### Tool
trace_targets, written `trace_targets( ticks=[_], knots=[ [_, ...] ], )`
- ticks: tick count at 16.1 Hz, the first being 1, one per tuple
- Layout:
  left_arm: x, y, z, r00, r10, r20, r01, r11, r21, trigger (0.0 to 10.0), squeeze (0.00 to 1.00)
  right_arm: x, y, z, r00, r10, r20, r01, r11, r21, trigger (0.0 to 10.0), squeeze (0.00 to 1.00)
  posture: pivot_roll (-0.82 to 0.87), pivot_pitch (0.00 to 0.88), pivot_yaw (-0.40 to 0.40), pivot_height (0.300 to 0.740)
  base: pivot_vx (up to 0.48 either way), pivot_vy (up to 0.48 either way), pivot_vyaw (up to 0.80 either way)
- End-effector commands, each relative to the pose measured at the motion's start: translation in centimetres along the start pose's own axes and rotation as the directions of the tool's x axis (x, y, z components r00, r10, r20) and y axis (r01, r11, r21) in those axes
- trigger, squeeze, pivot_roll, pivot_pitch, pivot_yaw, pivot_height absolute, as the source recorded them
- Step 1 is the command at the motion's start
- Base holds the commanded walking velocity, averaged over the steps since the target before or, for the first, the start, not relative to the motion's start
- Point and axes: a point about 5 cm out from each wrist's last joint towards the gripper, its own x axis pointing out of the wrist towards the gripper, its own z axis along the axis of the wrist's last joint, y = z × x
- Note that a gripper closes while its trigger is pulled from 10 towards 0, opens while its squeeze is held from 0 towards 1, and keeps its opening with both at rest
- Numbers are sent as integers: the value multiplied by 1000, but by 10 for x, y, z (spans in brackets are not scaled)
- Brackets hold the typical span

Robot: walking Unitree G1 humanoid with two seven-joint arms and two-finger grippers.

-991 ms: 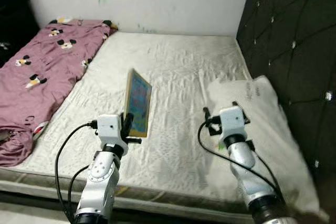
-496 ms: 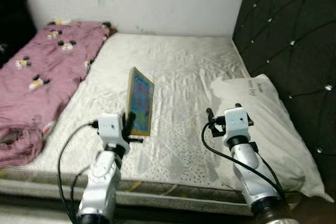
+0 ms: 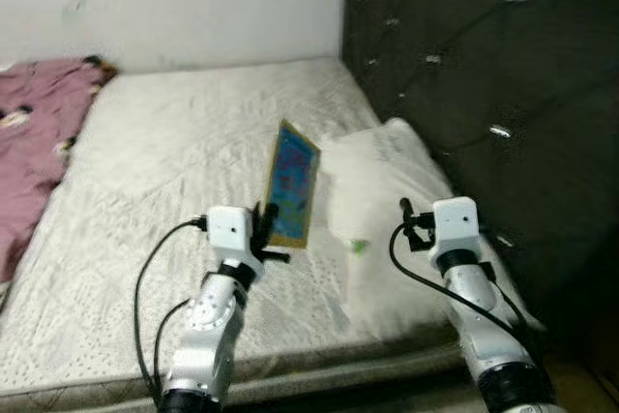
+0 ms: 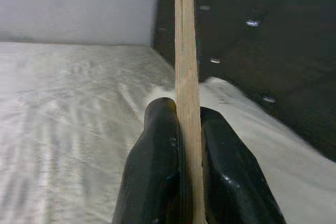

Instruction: Clean up the room

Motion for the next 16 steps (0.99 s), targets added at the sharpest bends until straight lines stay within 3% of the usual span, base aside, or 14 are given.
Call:
trace_targets(
  ticks=[1,6,9,13,16],
  knots=[
    [2,5,10,999,35,42,-36,999,14,10000,0,1,5,4,1000,24,16,-24,1000,-3,10000,0,-21,0,36,740,0,0,0],
    [2,6,10,998,44,44,-45,999,21,10000,0,2,7,7,998,46,35,-44,997,-60,10000,0,-20,0,35,740,0,0,123],
    [2,7,10,998,52,42,-53,998,25,10000,0,1,9,6,998,48,33,-46,998,-52,10000,0,-20,0,35,740,0,0,779],
    [-1,10,9,995,89,40,-90,995,39,10000,0,0,6,5,999,39,26,-39,999,-24,10000,0,-12,0,29,740,0,0,0],
    [-15,21,5,988,149,27,-150,987,59,10000,0,-6,6,3,998,52,24,-53,998,32,10000,0,-2,0,24,740,0,0,0]
  ],
)
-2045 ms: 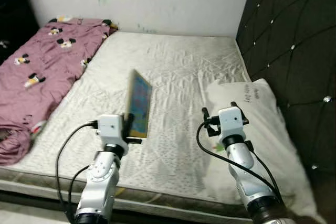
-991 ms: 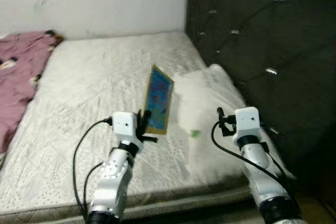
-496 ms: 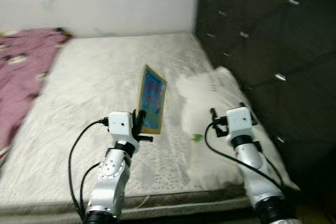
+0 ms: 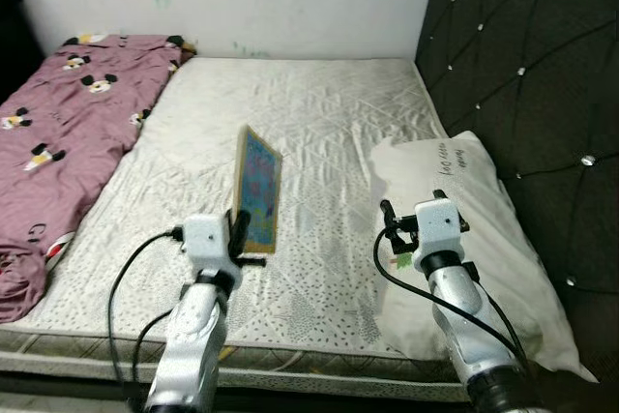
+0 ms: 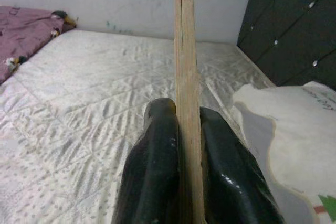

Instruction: Clean up the room

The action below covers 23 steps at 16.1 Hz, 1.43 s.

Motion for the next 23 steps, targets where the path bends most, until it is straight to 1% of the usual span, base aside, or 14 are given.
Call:
trace_targets(
  ticks=[1,3,8,10,11,12,14,16,17,18,19,21,22,23],
  knots=[
    [-2,8,10,999,28,45,-28,999,16,10000,0,-2,0,3,1000,2,9,-2,1000,27,10000,0,1,0,22,740,0,0,0],
    [-8,12,7,998,40,38,-41,999,22,10000,0,-6,3,1,1000,20,7,-21,999,41,10000,0,6,0,20,740,0,0,0],
    [-7,10,10,998,41,47,-42,999,31,10000,0,-7,5,2,999,39,4,-39,998,51,10000,0,0,0,21,740,0,0,0],
    [-6,6,12,998,31,56,-34,999,43,10000,0,-8,4,1,999,42,2,-42,998,46,10000,0,-4,0,24,720,0,0,0],
    [-5,7,12,997,54,55,-57,997,54,10000,0,-7,3,1,999,41,1,-41,998,44,10000,0,-4,0,26,712,0,0,0],
    [-5,9,12,995,90,51,-93,994,62,10000,0,-7,2,1,999,39,1,-39,998,43,10000,0,-4,0,26,703,0,0,0],
    [-7,14,13,992,90,85,-96,993,71,10000,0,-8,1,1,999,32,-4,-32,999,43,10000,0,-5,0,28,699,0,0,0],
    [-10,19,15,988,114,106,-123,989,76,10000,0,-9,-1,-2,1000,2,-26,0,997,76,10000,0,-5,0,28,699,0,0,0],
    [-13,24,17,983,138,121,-148,986,80,10000,0,-11,-4,-5,999,-30,-46,34,994,104,10000,0,-1,0,28,699,0,0,0],
    [-21,32,19,975,177,131,-190,977,96,10000,0,-15,-12,-7,996,-67,-53,72,992,102,10000,0,0,0,29,699,0,0,0],
    [-29,36,18,974,187,127,-200,975,100,10000,0,-19,-17,-8,995,-84,-59,90,991,102,10000,0,2,0,27,699,0,0,0],
    [-36,38,17,975,188,122,-202,973,113,10000,0,-23,-21,-9,993,-98,-64,104,989,104,10000,0,5,0,25,699,0,0,0],
    [-43,41,13,975,193,109,-205,972,114,10000,0,-27,-24,-11,992,-104,-74,112,988,106,10000,0,11,0,23,699,0,0,0],
    [-45,41,11,975,197,99,-208,972,110,10000,0,-29,-24,-13,992,-100,-82,109,988,106,10000,0,11,0,23,699,0,0,0]
  ],
)
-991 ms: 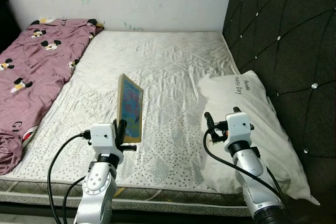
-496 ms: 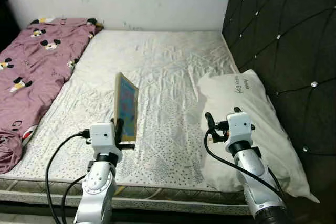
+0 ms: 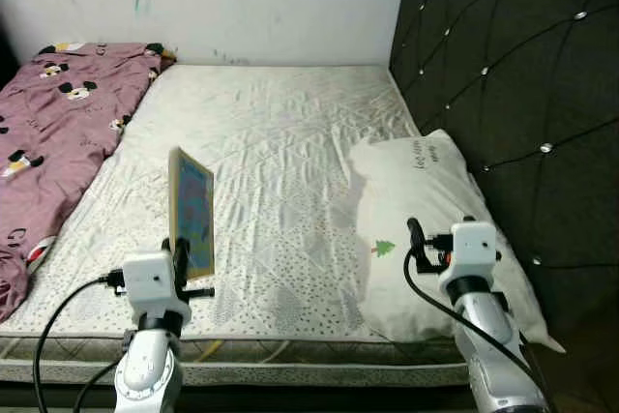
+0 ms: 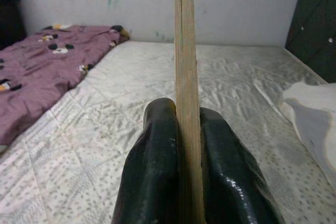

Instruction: Clean up the room

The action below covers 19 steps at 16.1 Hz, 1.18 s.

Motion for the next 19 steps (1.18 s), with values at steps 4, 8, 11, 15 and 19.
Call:
trace_targets(
  ticks=[4,8,11,15,19],
  knots=[
    [6,-8,15,998,-17,58,18,1000,-8,10000,0,2,7,5,1000,21,2,-21,1000,13,10000,0,10,0,24,699,0,0,0],
    [4,-7,13,999,-11,50,11,1000,-5,10000,0,0,8,4,1000,28,-5,-28,1000,11,10000,0,11,0,22,699,0,0,0],
    [4,-8,14,999,-7,48,7,1000,-6,10000,0,2,8,4,1000,30,-8,-30,1000,3,10000,0,11,0,18,699,0,0,0],
    [3,-10,13,999,-6,42,7,1000,-10,10000,0,2,8,4,999,34,-10,-34,999,0,10000,0,10,0,17,679,0,0,0],
    [4,-11,13,999,-6,35,6,1000,-12,10000,0,3,9,4,999,38,-11,-38,999,0,10000,0,9,0,18,662,0,0,0]
  ],
)
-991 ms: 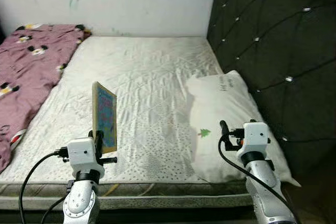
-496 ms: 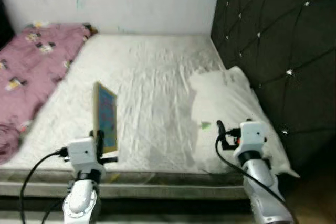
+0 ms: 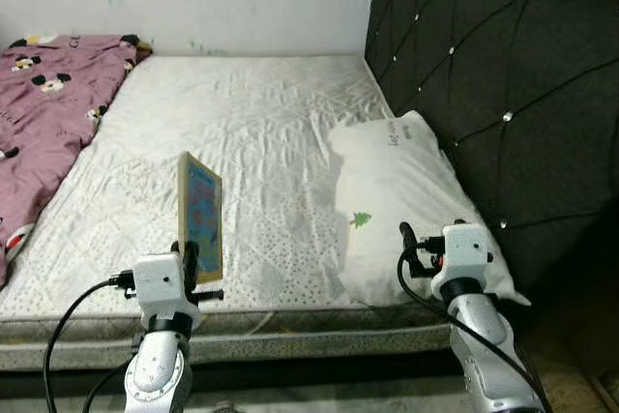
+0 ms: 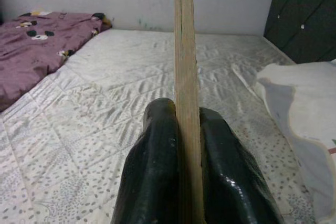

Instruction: Clean up the room

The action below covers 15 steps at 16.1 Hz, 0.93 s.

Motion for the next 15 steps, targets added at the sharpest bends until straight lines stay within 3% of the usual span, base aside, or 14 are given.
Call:
trace_targets(
  ticks=[1,6,15],
  knots=[
    [5,-1,11,999,-3,46,3,1000,2,10000,0,1,1,2,1000,6,2,-6,1000,1,10000,0,8,0,18,654,0,0,0],
    [6,-4,11,999,-2,45,2,1000,-1,10000,0,2,0,2,1000,9,1,-9,1000,-4,10000,0,7,0,18,603,0,0,0],
    [6,-12,14,995,-67,68,67,998,4,10000,0,6,-2,4,1000,12,9,-12,1000,-16,10000,0,4,0,16,603,36,0,0]
  ],
)
